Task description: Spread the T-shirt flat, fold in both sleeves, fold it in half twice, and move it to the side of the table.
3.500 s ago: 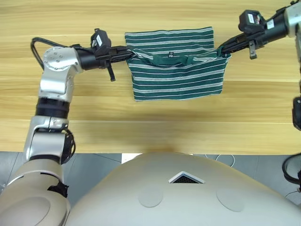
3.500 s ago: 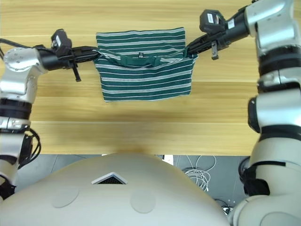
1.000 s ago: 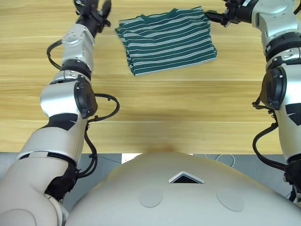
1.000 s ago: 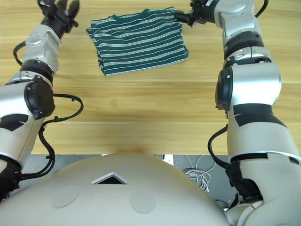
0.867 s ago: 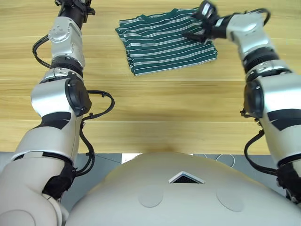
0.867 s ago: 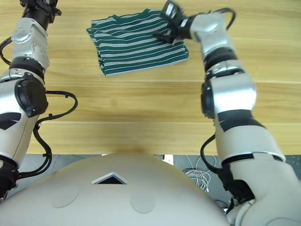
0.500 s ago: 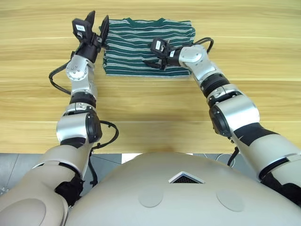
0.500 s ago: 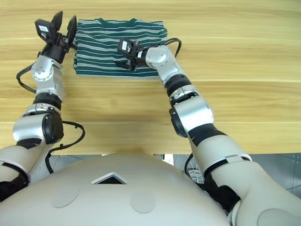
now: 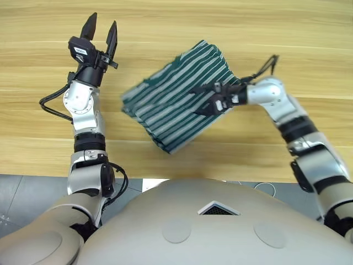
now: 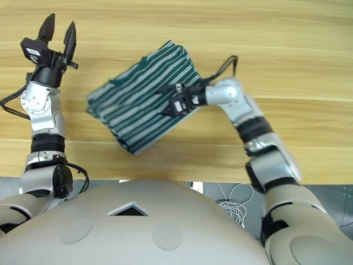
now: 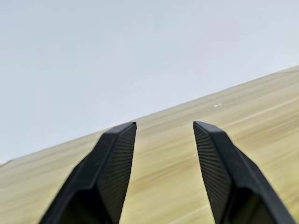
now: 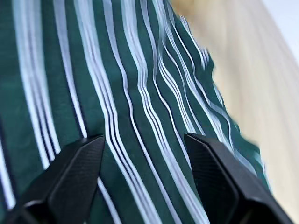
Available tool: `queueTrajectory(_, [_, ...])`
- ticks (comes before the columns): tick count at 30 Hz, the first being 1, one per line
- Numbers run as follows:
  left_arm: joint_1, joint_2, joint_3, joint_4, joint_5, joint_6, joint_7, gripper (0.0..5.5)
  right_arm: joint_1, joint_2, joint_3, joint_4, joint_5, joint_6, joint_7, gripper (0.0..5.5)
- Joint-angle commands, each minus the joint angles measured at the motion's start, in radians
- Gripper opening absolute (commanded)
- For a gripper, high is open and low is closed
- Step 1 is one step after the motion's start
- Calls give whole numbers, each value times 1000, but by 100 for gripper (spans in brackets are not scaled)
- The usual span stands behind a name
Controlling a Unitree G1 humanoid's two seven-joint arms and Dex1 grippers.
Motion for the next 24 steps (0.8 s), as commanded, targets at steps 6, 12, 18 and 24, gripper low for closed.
queueTrajectory(6, [103, 9, -91, -321, 22, 152, 24, 212, -124, -18, -133, 216, 48, 161, 0, 321])
queueTrajectory(12, [141, 25, -131, -386, 31, 188, 10, 212, -22, 73, -178, 146, 210, 448, 62, 321])
queueTrajectory(18, [165, 38, -188, -386, 63, 185, -18, 212, -95, 129, -183, 210, 157, 582, -13, 321])
queueTrajectory(24, [179, 56, -223, -389, 68, 180, -39, 212, -167, 266, -132, 378, 76, 696, -118, 321])
